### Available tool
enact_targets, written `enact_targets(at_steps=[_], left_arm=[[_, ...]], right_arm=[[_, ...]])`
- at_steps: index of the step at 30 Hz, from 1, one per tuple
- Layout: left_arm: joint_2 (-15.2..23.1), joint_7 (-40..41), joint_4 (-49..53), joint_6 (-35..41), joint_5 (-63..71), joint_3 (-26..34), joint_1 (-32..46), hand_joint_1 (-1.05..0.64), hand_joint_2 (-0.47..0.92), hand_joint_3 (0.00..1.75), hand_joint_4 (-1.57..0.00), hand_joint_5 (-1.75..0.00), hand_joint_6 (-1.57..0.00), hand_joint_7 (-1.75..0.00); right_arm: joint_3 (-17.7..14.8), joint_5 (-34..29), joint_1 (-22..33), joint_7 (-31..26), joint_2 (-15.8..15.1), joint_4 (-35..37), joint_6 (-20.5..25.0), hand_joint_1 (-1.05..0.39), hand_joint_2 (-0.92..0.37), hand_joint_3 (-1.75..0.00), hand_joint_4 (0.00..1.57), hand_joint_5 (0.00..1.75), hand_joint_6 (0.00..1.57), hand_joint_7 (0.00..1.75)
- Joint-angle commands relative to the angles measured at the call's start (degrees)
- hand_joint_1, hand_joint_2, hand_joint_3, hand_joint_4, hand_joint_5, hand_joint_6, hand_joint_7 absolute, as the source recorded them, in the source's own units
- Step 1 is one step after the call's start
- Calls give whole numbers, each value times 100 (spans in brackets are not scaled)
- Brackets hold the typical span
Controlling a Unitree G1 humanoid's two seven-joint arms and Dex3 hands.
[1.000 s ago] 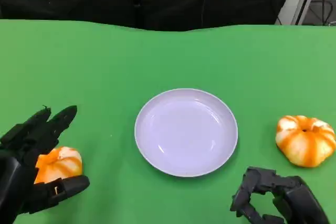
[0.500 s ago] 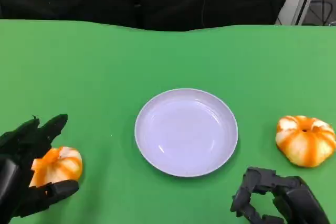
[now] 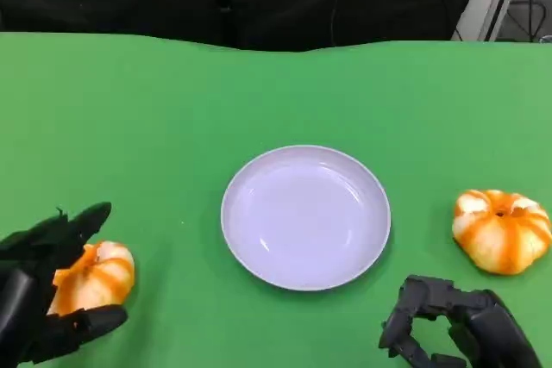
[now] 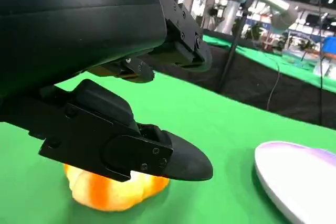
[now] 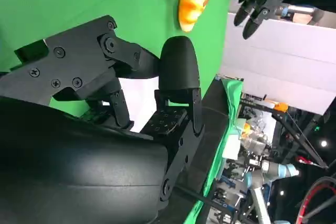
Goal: Grasp the bread from the table and place it into the plate.
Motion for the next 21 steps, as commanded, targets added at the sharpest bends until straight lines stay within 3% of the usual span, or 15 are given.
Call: enact_targets(at_steps=[1, 21], left_arm=[[191, -61, 184, 148, -44, -122, -108, -87, 92, 21, -50, -1, -48, -1], [380, -55, 1961, 270, -266, -778, -973, -88, 92, 27, -51, 0, -51, -1]], right_arm=[[-31, 59, 34, -22, -50, -88, -2, -23, -66, -82, 80, 158, 81, 129], [-19, 25, 73, -19, -68, -174, 52, -23, -68, -79, 79, 158, 80, 130]])
